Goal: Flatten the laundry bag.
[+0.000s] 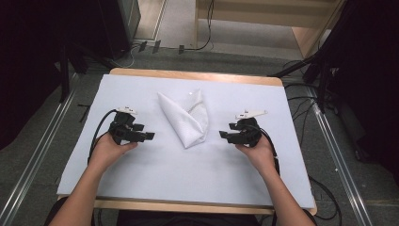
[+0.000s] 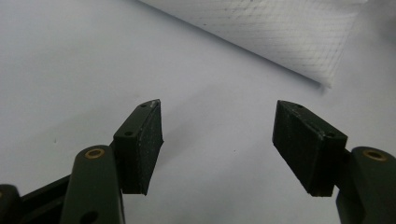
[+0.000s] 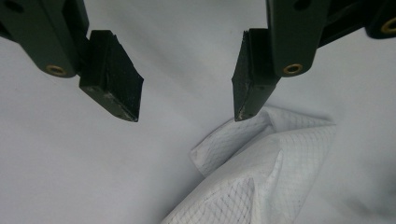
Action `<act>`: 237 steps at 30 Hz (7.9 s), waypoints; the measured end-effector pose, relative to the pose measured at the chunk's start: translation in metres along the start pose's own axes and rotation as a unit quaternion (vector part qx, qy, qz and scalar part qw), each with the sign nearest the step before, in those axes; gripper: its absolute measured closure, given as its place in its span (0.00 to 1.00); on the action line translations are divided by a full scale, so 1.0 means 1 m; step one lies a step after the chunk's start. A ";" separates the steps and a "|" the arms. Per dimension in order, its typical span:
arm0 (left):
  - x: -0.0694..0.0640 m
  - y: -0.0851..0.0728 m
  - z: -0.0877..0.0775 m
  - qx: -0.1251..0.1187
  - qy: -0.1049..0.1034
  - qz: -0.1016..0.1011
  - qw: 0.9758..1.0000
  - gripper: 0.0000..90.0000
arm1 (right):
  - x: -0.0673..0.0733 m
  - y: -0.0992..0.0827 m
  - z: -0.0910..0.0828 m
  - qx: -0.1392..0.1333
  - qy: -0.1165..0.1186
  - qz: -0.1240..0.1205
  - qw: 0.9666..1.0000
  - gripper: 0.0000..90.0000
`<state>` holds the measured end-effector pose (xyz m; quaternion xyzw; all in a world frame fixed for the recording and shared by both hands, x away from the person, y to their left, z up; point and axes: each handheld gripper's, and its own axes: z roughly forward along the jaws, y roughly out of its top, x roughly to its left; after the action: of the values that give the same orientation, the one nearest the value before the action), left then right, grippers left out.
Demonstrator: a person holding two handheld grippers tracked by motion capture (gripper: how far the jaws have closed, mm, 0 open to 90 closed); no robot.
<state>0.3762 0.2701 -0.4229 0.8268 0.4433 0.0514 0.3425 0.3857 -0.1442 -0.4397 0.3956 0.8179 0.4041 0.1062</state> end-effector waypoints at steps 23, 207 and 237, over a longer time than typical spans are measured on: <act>-0.001 0.001 -0.002 -0.009 -0.003 0.005 1.000 0.38 | -0.001 0.010 0.012 -0.003 -0.007 0.008 1.000 0.66; 0.010 0.099 0.053 -0.011 -0.019 -0.004 1.000 0.90 | -0.041 0.021 0.028 0.013 -0.015 0.036 0.999 0.97; 0.079 0.042 -0.021 -0.058 0.010 -0.091 0.994 0.90 | 0.110 0.152 0.165 0.045 0.108 -0.064 0.991 0.62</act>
<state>0.4447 0.3262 -0.3985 0.7614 0.5158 0.0538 0.3889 0.4790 0.0867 -0.4183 0.3007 0.8654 0.4001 0.0247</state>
